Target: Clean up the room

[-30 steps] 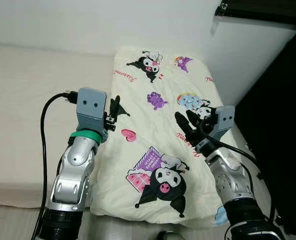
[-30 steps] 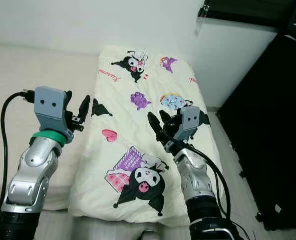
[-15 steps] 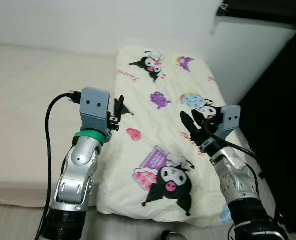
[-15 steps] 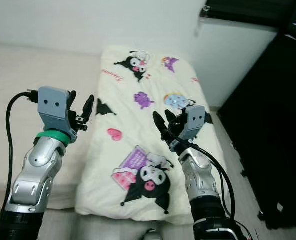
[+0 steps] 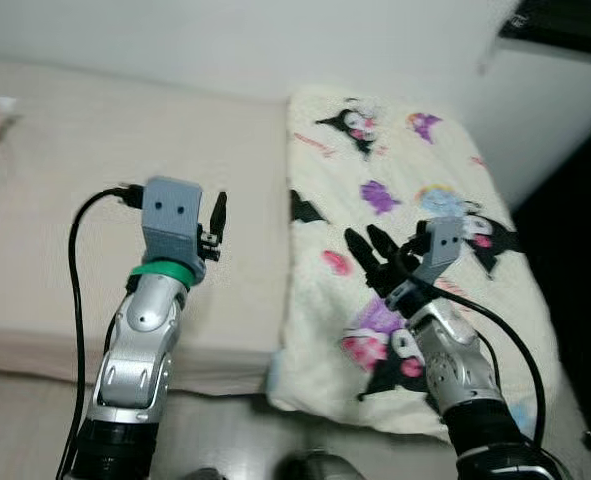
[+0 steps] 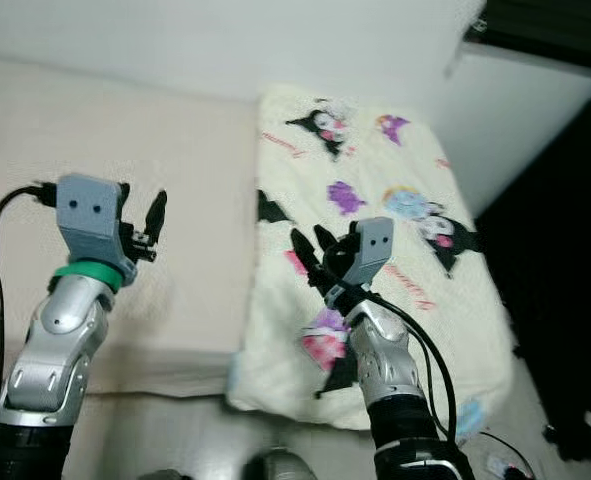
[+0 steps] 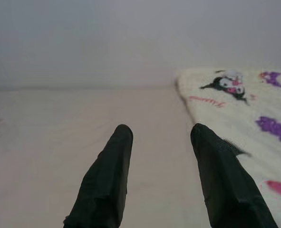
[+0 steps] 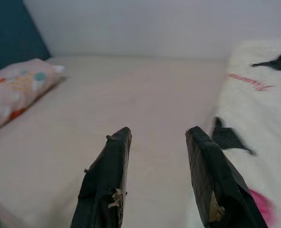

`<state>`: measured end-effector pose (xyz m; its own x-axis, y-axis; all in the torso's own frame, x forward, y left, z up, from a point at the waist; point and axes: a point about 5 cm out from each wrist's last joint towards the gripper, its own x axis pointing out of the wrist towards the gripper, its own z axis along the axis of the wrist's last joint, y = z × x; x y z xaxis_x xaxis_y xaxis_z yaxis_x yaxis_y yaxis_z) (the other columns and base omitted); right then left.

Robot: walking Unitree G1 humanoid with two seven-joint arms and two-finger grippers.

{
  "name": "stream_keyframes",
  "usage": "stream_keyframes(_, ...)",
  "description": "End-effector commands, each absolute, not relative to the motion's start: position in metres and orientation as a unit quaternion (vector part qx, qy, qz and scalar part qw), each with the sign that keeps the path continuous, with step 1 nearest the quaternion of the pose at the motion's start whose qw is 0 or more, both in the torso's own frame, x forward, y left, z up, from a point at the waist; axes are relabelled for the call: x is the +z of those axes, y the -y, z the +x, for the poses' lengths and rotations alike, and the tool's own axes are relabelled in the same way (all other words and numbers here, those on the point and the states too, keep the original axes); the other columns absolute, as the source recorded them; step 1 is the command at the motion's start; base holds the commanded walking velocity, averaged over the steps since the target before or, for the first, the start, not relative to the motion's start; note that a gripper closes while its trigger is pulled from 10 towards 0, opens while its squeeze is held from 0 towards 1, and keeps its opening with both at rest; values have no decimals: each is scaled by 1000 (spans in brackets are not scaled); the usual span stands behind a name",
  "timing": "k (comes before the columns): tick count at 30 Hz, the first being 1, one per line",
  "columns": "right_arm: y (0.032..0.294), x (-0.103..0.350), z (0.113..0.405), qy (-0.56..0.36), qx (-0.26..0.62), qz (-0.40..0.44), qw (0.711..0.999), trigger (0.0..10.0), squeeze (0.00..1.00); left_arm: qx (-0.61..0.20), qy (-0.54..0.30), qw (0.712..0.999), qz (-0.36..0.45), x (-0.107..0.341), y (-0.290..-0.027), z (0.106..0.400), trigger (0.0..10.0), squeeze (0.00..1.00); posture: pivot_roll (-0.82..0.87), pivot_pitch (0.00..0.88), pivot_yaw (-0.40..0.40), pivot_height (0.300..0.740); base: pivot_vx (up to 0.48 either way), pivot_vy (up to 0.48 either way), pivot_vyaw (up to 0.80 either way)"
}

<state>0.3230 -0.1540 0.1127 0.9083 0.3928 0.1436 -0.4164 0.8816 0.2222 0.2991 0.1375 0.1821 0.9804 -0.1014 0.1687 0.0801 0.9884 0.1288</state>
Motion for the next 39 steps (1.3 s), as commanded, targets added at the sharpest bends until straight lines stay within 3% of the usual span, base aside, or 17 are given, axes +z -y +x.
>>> stream_keyframes(1,158,107,321,36,204,121,971,10000,0,-54,90,992,64,182,-133,298,10000,0,21,9,-68,740,0,0,0)
stream_keyframes(13,156,107,320,36,208,120,970,10000,0,-62,97,991,72,183,-131,297,10000,0,20,6,-65,740,0,0,0)
stream_keyframes(31,157,106,321,35,203,124,971,10000,0,-64,106,989,79,183,-132,297,10000,0,19,8,-59,740,0,-454,0)
stream_keyframes(39,156,105,320,34,203,124,971,10000,0,-59,95,991,75,181,-133,297,10000,0,20,9,-57,740,0,-82,0)
